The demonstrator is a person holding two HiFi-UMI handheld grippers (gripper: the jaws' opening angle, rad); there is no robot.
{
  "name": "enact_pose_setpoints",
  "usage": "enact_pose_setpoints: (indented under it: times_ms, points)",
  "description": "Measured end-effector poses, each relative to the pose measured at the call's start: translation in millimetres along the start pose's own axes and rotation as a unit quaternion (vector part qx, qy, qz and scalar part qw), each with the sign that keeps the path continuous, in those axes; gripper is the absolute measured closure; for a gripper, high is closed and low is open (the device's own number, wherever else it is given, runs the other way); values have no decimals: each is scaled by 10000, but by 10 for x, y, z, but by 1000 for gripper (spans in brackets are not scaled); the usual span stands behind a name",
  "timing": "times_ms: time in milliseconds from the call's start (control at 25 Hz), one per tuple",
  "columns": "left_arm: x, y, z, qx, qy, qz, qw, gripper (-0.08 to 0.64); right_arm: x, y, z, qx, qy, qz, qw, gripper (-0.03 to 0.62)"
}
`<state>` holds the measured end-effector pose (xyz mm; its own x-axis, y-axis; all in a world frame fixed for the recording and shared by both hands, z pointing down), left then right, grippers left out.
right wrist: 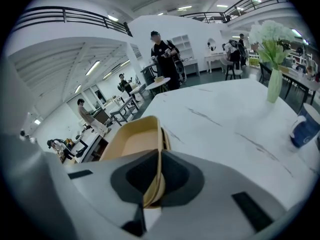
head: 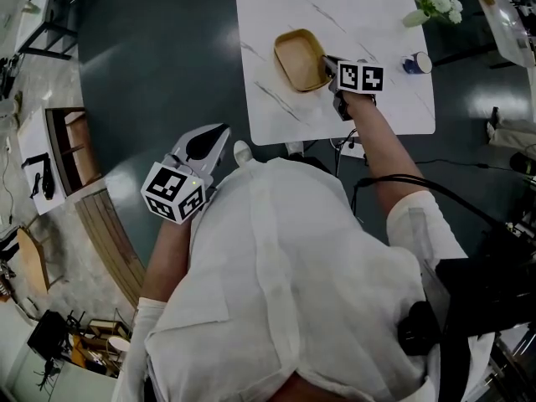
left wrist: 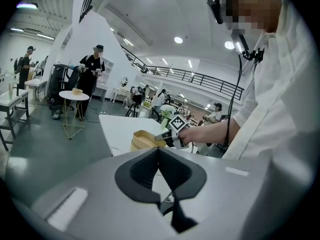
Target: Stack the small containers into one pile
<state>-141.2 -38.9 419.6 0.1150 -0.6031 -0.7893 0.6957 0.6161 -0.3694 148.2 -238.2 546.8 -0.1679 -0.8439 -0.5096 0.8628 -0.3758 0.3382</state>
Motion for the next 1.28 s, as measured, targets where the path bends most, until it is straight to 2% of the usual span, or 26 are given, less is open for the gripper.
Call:
enact_pose_setpoints:
  times_ms: [600,760,1120,1280]
  points:
    - [-130,-68,-76,-22,-62,40,10000,554,-114,3,130,-333,49,-328,9989,574]
    - [-133,-63,-150,-42,-71,44,10000,554,-145,-9,84,-403,60,-289,9987,503]
    - [-205,-78,-255,-215,-80,98,9997,554,-228,-58,-95,-609,298,-14,9977,485]
    - [-230,-72,-274,-304,-111,153,9994,554,-225,-118,-328,-970,615,-96,9933,483]
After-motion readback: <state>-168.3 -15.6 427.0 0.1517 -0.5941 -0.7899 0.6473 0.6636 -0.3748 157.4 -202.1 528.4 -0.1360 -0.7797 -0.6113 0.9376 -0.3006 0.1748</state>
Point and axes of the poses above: the fingertips, and each gripper's own axes: z forward along the fingers, y to its right, x out of its top, the point moved 5 cm from there along -z, backward along the fingers, and after that the axes turned 8 degrees about -y, right-handed, at the moved point
